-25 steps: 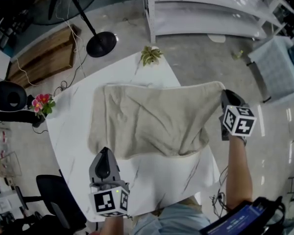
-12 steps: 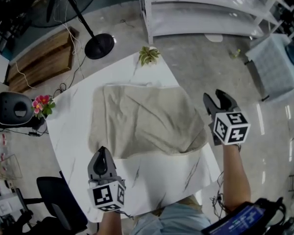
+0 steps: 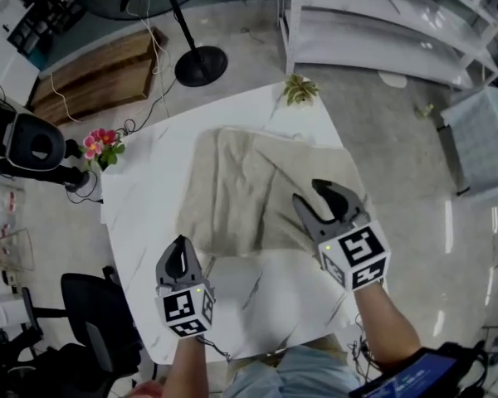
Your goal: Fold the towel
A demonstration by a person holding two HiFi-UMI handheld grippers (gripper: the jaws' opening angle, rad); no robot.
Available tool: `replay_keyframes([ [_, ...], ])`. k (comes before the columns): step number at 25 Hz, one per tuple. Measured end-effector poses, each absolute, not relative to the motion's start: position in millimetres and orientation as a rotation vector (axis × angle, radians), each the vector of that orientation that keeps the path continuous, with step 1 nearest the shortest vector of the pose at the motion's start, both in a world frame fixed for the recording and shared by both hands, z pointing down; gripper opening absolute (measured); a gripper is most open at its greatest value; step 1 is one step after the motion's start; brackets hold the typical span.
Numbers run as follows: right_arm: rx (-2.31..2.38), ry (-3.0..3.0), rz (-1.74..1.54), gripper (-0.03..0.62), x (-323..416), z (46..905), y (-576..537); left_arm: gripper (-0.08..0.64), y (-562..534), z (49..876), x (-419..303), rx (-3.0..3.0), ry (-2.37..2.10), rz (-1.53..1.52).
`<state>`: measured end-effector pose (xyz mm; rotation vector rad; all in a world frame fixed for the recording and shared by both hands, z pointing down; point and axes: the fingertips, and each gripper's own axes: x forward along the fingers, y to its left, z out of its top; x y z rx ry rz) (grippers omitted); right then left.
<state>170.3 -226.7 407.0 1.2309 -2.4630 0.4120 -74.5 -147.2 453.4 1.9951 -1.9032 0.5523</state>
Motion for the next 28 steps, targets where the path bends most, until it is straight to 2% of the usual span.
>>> replay_keyframes([
  [6,0.918,-2.502,0.405,0.138,74,442,-166,0.009,-168,480,-83,2.024,-1.801,0.62],
  [12,0.881,-2.433,0.457,0.135,58,468,-138,0.009,-161,529,-95,1.953,-1.613,0.836],
  [18,0.895,-2.434,0.431,0.133,40,458,-140,0.008,-158,534,-107,1.94,-1.578,0.832],
  [28,0.776,-2.479,0.356,0.132,-17,441,-148,0.008,-131,531,-169,1.809,-1.67,0.775],
])
